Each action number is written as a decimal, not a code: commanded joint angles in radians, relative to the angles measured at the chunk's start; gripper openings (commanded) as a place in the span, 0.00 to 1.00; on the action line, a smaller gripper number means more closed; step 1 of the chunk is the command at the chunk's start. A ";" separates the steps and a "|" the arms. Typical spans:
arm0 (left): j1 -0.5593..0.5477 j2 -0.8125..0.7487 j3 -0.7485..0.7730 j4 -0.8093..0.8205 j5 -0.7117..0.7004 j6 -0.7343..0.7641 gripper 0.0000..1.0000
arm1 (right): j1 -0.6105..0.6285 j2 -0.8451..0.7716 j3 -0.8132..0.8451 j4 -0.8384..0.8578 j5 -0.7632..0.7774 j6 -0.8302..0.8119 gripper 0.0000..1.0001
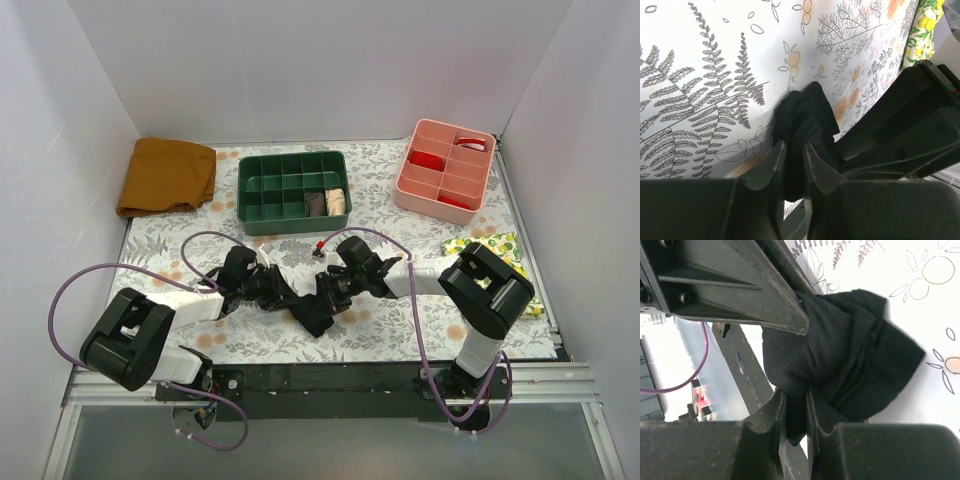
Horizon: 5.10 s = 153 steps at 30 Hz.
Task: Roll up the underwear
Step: Roll the underwear to the center of the board.
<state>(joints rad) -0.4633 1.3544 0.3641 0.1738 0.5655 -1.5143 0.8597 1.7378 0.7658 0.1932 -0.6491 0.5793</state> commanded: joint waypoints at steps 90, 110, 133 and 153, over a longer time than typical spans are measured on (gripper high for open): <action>-0.193 0.233 0.418 -0.639 -0.203 0.078 0.00 | 0.569 -0.040 0.098 -0.511 1.208 -0.081 0.25; -0.163 0.109 0.401 -0.593 -0.366 -0.044 0.74 | 0.383 -0.216 -0.169 -0.314 0.789 0.039 0.06; -0.103 -0.245 0.038 -0.186 -0.222 -0.072 0.75 | 0.269 -0.127 -0.172 -0.296 0.595 -0.004 0.04; -0.103 -0.522 -0.129 -0.148 -0.299 -0.156 0.59 | 0.256 -0.090 -0.138 -0.337 0.588 -0.022 0.03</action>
<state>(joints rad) -0.5648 0.8032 0.2615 0.0349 0.2588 -1.6581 1.1061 1.5505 0.6918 0.1299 -0.0429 0.5766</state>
